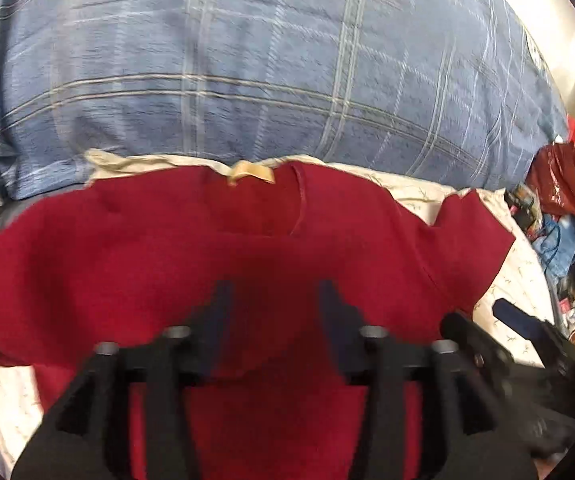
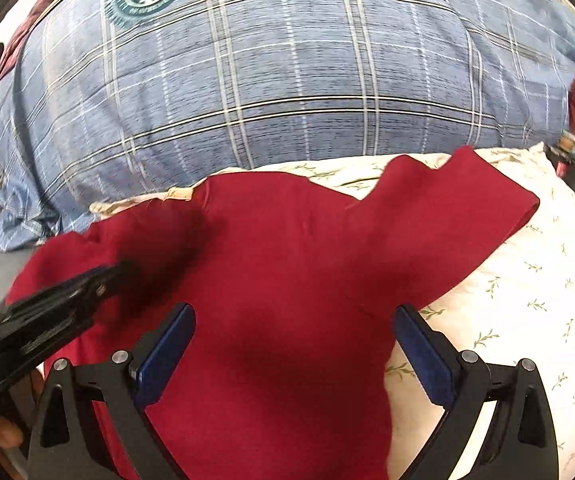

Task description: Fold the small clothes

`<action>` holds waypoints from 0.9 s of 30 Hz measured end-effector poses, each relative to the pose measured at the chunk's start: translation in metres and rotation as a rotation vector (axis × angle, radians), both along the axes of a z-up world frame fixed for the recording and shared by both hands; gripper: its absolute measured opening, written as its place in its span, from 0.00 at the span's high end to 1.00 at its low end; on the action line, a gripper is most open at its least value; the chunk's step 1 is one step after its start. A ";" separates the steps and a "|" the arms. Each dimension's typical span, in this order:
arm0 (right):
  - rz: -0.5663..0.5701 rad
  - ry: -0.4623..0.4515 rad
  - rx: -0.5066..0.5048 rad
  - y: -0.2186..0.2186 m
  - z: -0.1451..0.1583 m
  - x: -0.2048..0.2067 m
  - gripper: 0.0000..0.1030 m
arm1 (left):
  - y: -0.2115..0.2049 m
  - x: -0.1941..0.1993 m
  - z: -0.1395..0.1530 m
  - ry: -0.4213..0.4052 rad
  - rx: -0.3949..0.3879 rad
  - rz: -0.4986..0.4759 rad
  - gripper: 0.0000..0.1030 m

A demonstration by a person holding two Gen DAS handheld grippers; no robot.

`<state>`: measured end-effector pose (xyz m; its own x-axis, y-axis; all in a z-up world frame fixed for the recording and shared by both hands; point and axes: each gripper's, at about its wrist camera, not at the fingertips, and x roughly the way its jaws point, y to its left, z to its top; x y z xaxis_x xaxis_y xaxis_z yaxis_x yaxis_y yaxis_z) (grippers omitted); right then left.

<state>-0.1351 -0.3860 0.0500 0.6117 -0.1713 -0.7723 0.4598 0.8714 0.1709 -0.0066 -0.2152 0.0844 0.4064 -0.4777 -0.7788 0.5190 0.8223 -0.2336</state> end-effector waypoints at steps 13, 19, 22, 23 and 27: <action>0.175 0.041 0.028 0.018 -0.016 0.071 0.11 | 0.152 0.012 0.020 -0.244 0.179 0.281 0.27; 0.297 0.003 -0.009 0.037 -0.012 0.084 0.96 | 0.164 0.016 -0.022 -0.112 0.171 0.292 0.27; 0.258 -0.058 -0.080 0.029 0.011 0.069 0.96 | 0.169 0.011 -0.018 -0.136 0.156 0.310 0.27; 0.237 -0.066 -0.115 0.025 0.018 0.064 0.96 | 0.170 0.010 -0.018 -0.133 0.145 0.309 0.27; 0.142 0.002 -0.135 -0.011 0.014 0.054 0.95 | 0.164 0.006 -0.022 -0.124 0.141 0.302 0.27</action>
